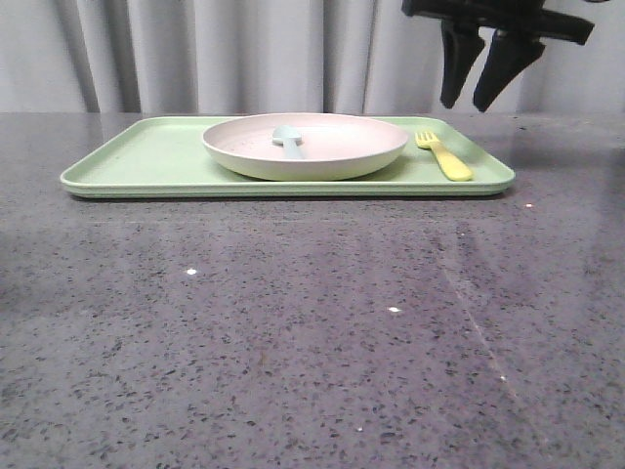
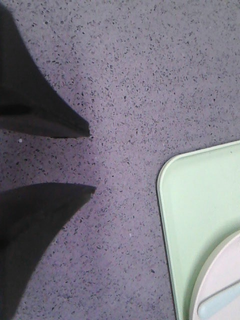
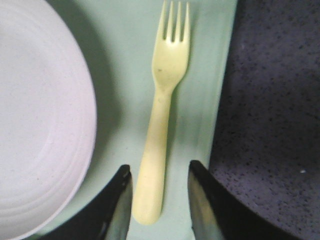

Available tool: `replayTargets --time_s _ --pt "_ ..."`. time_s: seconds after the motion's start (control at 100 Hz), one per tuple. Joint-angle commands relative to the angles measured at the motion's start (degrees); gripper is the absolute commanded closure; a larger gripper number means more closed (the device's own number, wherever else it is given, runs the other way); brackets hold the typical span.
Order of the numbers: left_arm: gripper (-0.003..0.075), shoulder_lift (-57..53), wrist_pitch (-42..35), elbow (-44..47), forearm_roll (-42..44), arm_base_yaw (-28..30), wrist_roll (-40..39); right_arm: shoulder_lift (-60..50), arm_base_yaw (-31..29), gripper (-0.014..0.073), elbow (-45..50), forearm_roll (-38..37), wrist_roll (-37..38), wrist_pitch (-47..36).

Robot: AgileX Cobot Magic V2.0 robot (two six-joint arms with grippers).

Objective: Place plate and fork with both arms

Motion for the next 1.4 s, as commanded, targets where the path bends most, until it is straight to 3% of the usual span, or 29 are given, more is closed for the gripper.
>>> replayTargets --time_s 0.0,0.23,0.44,1.04,1.27,1.39 --pt "0.0491 -0.59 -4.65 -1.58 0.25 0.11 -0.97 -5.54 -0.39 0.0300 -1.40 -0.77 -0.47 -0.63" --pt "0.0491 -0.59 -6.79 -1.58 0.58 0.11 -2.35 -10.42 -0.34 0.0305 -1.20 -0.99 -0.47 -0.78" --pt "0.0491 -0.59 -8.44 -1.58 5.24 0.11 -8.26 -16.54 -0.34 0.0305 3.16 -1.75 -0.47 -3.37" --pt "0.0495 -12.46 -13.14 4.03 9.14 0.11 -9.69 -47.27 -0.34 0.0305 46.82 -4.65 -0.93 -31.97" --pt "0.0591 -16.90 -13.61 7.32 9.26 0.11 -9.69 -57.01 -0.34 0.0312 60.25 -4.65 -0.93 -39.90" --pt "0.0638 -19.17 -14.80 9.22 9.35 0.11 -9.69 -61.65 -0.34 0.0407 65.03 -4.65 -0.93 -42.23"
